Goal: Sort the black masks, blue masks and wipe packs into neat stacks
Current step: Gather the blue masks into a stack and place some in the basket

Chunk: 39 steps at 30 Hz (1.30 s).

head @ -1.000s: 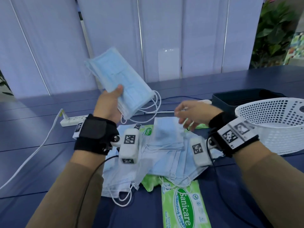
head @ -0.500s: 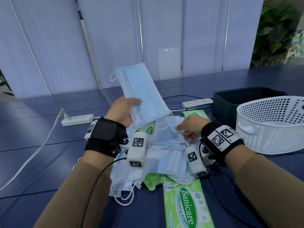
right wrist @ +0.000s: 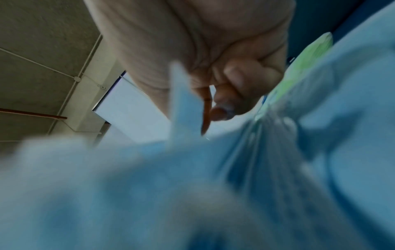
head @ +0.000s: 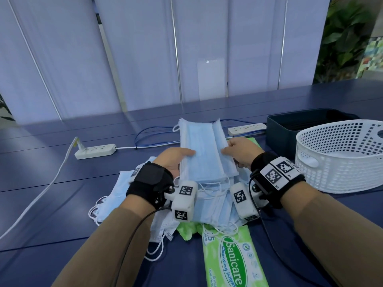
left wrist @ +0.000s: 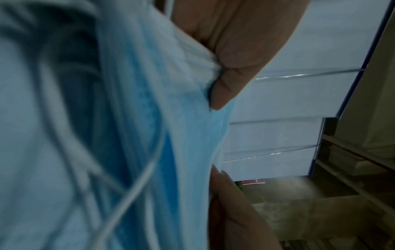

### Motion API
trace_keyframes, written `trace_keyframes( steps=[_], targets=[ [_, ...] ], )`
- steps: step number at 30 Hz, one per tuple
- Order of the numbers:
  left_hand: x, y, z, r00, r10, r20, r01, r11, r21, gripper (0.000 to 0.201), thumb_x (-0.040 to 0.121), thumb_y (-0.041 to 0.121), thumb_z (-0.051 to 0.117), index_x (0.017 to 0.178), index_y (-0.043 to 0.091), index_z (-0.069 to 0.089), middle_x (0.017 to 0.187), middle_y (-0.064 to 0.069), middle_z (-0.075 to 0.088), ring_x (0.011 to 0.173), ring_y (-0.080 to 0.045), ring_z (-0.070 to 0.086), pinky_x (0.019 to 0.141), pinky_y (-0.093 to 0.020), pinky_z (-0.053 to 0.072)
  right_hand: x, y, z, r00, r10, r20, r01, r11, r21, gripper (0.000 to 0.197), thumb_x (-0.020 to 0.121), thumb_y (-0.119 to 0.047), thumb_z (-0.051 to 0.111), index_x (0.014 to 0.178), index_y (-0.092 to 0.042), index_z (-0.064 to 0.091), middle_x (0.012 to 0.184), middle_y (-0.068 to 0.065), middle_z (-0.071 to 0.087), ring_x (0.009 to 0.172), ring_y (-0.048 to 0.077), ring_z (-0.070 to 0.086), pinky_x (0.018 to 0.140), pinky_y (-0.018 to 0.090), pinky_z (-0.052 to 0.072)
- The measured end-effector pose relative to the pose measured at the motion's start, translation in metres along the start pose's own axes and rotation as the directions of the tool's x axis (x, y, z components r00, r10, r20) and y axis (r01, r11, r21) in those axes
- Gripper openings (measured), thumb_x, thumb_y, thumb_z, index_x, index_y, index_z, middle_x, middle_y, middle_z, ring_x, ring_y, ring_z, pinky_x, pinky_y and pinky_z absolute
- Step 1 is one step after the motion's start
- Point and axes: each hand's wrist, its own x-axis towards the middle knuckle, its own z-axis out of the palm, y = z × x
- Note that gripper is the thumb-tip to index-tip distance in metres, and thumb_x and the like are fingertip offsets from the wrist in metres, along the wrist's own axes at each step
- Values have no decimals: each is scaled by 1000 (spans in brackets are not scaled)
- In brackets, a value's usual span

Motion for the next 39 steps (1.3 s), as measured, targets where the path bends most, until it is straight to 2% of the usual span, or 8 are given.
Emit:
trace_keyframes(
  steps=[7,11,16,21,24,29,33,39],
  targets=[
    [-35,40,-12,950,289,119,-209,871,-446,38,91,31,48,100,2,71,98,-16,72,84,-27,71,65,-41,59,-4,-8,-17,998,-65,8,61,965,256,38,90,2,43,119,-19,55,96,13,59,50,20,49,41,26,50],
    [-33,39,1,934,336,118,-281,899,-335,35,89,22,51,118,4,59,110,-11,69,99,-25,67,89,-42,53,-11,-17,-10,975,-201,94,152,912,381,32,92,-4,47,119,-15,59,81,11,62,50,19,50,45,26,48],
    [-28,27,10,945,288,157,-251,943,-220,41,92,17,52,129,0,51,126,-17,60,111,-29,62,92,-42,51,-14,-27,-5,936,-305,174,151,796,586,31,85,-21,59,115,-31,64,122,27,59,86,29,50,69,36,39],
    [-22,28,-1,939,298,173,-231,917,-325,47,86,19,59,128,1,52,125,-20,60,116,-36,58,98,-53,44,-15,-23,-8,930,-302,211,88,738,669,26,99,-12,41,120,-1,53,73,8,54,43,11,46,38,20,42],
    [-23,32,-2,928,368,66,-338,902,-268,23,90,12,56,111,3,61,100,-13,72,90,-27,70,77,-42,58,-14,-18,-7,967,-126,222,-21,828,560,27,100,-25,41,97,-1,53,67,7,50,41,13,50,36,20,40],
    [-7,21,-14,933,357,-35,-359,923,-142,25,90,-1,53,113,6,57,86,-6,73,71,-18,71,60,-33,59,-9,-4,-10,978,146,151,-113,972,-206,35,93,-38,54,89,-3,58,61,7,58,40,15,47,37,16,33],
    [2,-4,-10,999,-31,-13,31,999,-32,17,89,10,59,101,-1,64,76,-14,73,62,-24,71,56,-37,58,-4,5,-6,960,228,164,-199,964,-177,32,87,-33,65,77,-5,55,61,5,56,39,14,43,35,13,32],
    [13,-17,-3,999,-5,34,5,1000,9,11,85,4,62,95,-1,65,82,-14,73,66,-25,71,59,-38,59,2,10,-6,951,273,143,-264,961,-82,29,89,-26,62,85,0,51,65,14,60,48,20,50,45,24,42]
  ],
)
